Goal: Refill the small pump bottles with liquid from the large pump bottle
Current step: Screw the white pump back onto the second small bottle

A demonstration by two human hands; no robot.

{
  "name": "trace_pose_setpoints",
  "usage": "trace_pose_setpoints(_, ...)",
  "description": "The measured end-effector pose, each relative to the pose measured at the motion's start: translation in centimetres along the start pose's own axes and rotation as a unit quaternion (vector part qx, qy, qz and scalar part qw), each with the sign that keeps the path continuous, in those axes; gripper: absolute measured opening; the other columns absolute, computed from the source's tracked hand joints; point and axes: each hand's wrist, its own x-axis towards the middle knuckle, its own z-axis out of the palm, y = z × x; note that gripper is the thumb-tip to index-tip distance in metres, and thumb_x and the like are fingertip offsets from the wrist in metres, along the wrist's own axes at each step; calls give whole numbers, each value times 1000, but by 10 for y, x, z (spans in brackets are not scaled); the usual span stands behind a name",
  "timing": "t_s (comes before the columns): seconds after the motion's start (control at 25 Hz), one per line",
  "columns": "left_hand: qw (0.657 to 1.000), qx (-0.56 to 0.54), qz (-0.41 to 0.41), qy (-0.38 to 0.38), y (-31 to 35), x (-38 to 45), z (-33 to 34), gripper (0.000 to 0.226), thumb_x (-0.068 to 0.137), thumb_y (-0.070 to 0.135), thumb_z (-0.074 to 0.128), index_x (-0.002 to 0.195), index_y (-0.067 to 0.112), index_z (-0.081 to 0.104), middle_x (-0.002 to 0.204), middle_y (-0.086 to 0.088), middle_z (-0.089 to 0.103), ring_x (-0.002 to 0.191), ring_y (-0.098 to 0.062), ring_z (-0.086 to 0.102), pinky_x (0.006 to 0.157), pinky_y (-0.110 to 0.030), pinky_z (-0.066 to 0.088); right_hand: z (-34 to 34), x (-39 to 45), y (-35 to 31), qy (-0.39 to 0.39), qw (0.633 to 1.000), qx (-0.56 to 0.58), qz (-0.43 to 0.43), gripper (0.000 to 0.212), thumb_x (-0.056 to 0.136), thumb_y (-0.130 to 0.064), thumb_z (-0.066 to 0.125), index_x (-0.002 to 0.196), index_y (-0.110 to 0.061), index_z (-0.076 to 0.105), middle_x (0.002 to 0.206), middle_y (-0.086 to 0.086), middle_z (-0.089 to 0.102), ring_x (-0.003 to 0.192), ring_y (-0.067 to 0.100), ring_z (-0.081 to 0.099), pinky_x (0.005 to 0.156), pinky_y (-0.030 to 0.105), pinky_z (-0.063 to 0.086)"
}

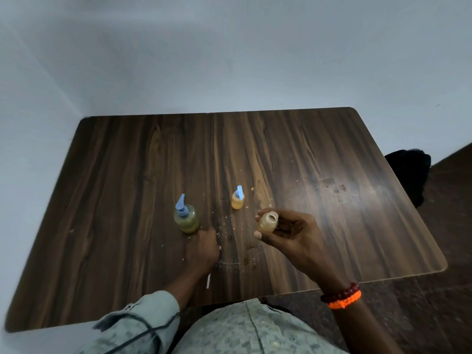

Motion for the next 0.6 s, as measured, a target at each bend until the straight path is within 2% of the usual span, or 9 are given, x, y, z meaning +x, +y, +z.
trace_pose_setpoints(0.08, 1000, -27, -7, 9, -1, 0, 1, 12, 95, 20, 66, 101, 10, 63, 105, -14, 74, 94, -32, 73, 75, -41, 60, 3, -3, 1, -1, 1000, -4, 1, 35, 81, -15, 88, 114, -18, 78, 111, -4, 81, 103, 14, 79, 90, 28, 65)
trace_pose_setpoints(0.2, 993, -115, -15, 6, 1, -3, -15, 16, 96, 16, 68, 105, 4, 64, 109, -15, 72, 100, -33, 70, 84, -44, 58, 8, -5, -2, -4, 1000, -12, 6, 35, 82, -17, 88, 114, -26, 78, 111, -8, 81, 102, 11, 78, 88, 26, 64)
trace_pose_setpoints(0.28, 981, -190, -9, 38, 8, -13, -41, 20, 94, 16, 74, 109, 6, 67, 100, -7, 72, 95, -25, 71, 81, -37, 57, 12, -4, -5, -10, 1000, -17, 6, 35, 82, -21, 88, 114, -31, 77, 110, -11, 81, 102, 10, 78, 85, 22, 64)
trace_pose_setpoints(0.36, 957, -276, 13, 85, 15, -33, -77, 23, 91, 17, 79, 112, 13, 70, 91, 4, 74, 86, -13, 74, 80, -34, 62, 16, -4, -7, -15, 999, -31, 5, 35, 82, -29, 86, 114, -36, 75, 112, -15, 79, 103, 6, 77, 86, 20, 63)
trace_pose_setpoints(0.48, 900, -392, 94, 168, 20, -67, -137, 30, 89, 18, 81, 116, 21, 72, 93, 8, 80, 88, -7, 79, 79, -31, 66, 23, -4, -6, -4, 998, -59, 17, 40, 79, -42, 84, 117, -32, 74, 112, -14, 79, 104, 6, 76, 90, 28, 64)
trace_pose_setpoints(0.6, 859, -415, 187, 234, 29, -94, -186, 37, 89, 23, 80, 125, 22, 70, 108, 9, 80, 99, -7, 79, 83, -24, 64, 32, 0, -3, -6, 996, -80, 29, 36, 83, -26, 87, 117, -22, 76, 108, -10, 79, 100, 6, 75, 88, 31, 65)
